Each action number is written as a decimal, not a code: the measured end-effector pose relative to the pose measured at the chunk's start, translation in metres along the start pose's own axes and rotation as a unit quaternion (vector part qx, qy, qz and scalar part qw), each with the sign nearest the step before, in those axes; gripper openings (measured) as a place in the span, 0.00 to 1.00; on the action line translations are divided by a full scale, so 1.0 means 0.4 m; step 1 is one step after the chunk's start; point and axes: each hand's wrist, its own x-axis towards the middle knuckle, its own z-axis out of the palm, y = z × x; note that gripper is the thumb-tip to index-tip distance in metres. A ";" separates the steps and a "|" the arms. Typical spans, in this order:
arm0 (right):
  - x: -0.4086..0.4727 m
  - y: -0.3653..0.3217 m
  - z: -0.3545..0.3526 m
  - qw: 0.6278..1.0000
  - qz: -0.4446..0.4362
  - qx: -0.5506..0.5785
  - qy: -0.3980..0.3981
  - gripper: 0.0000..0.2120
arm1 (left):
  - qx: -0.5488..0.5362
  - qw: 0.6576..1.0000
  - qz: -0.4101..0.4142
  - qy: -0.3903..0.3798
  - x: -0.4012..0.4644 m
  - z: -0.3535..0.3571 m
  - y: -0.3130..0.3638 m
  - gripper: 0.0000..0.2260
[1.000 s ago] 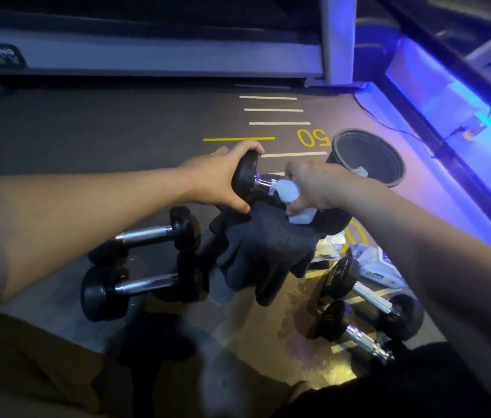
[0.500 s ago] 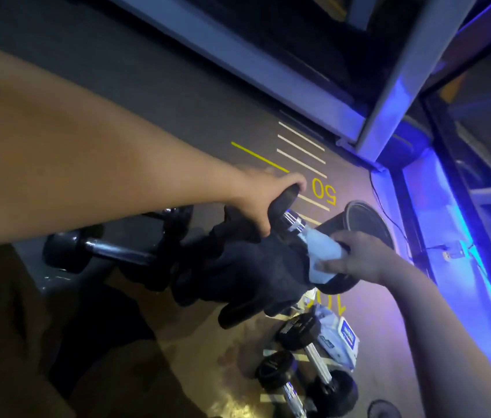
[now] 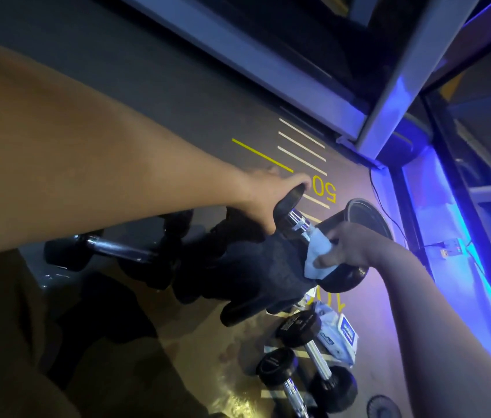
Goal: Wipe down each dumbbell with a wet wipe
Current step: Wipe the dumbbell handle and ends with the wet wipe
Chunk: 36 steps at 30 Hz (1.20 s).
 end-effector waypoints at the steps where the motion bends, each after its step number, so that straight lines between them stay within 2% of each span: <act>1: -0.003 -0.003 0.006 1.000 0.003 -0.018 0.021 0.14 | -0.001 1.000 0.000 0.000 0.000 0.001 0.000 0.41; 3: -0.017 -0.014 0.031 0.987 0.018 -0.118 0.111 0.18 | -0.007 1.000 0.000 -0.001 0.000 -0.001 0.000 0.41; 5: -0.025 -0.026 0.068 0.948 0.046 -0.226 0.219 0.18 | -0.016 1.000 0.003 -0.001 0.000 -0.009 0.002 0.41; 8: -0.028 -0.028 0.110 0.918 0.078 -0.260 0.288 0.17 | -0.021 1.000 0.012 0.003 0.002 -0.016 0.004 0.41; 10: -0.026 -0.016 0.115 0.927 0.078 -0.233 0.284 0.17 | -0.016 1.000 0.011 0.003 0.002 -0.015 0.006 0.41; 12: -0.028 -0.012 0.097 0.950 0.073 -0.185 0.240 0.19 | -0.012 1.000 0.012 0.002 0.001 -0.011 0.009 0.41; 14: -0.026 -0.014 0.057 0.979 0.061 -0.122 0.153 0.21 | -0.005 1.000 0.012 0.001 -0.003 -0.010 0.009 0.41; 16: -0.022 -0.012 0.016 0.997 0.040 -0.044 0.055 0.17 | 0.015 1.000 0.014 0.000 -0.008 -0.009 0.005 0.42; 19: -0.015 -0.005 -0.014 1.000 0.003 0.023 -0.018 0.12 | 0.045 0.999 0.011 0.002 -0.014 -0.003 -0.001 0.44; 21: -0.011 0.001 -0.018 0.999 -0.010 0.045 -0.029 0.11 | 0.043 0.999 0.007 -0.002 -0.014 -0.003 -0.001 0.44; 23: -0.010 0.000 -0.011 1.000 -0.011 0.029 -0.007 0.11 | 0.033 0.999 0.005 -0.005 -0.012 -0.005 -0.001 0.43; 25: -0.010 -0.009 0.018 0.996 0.008 -0.070 0.060 0.17 | 0.024 1.000 0.006 -0.005 -0.009 -0.005 -0.003 0.43; 27: -0.010 -0.015 0.065 0.957 0.029 -0.222 0.185 0.21 | 0.025 1.000 0.009 0.001 -0.007 -0.005 -0.002 0.43; 29: -0.011 -0.024 0.102 0.920 0.054 -0.298 0.250 0.24 | 0.029 0.999 0.013 0.004 -0.007 -0.004 0.000 0.43; 31: -0.009 -0.020 0.122 0.910 0.055 -0.308 0.271 0.25 | 0.025 1.000 0.017 0.002 -0.010 -0.001 0.000 0.44; 36: -0.013 -0.030 0.117 0.921 0.034 -0.264 0.284 0.22 | 0.027 0.999 0.018 0.007 -0.020 -0.003 -0.001 0.43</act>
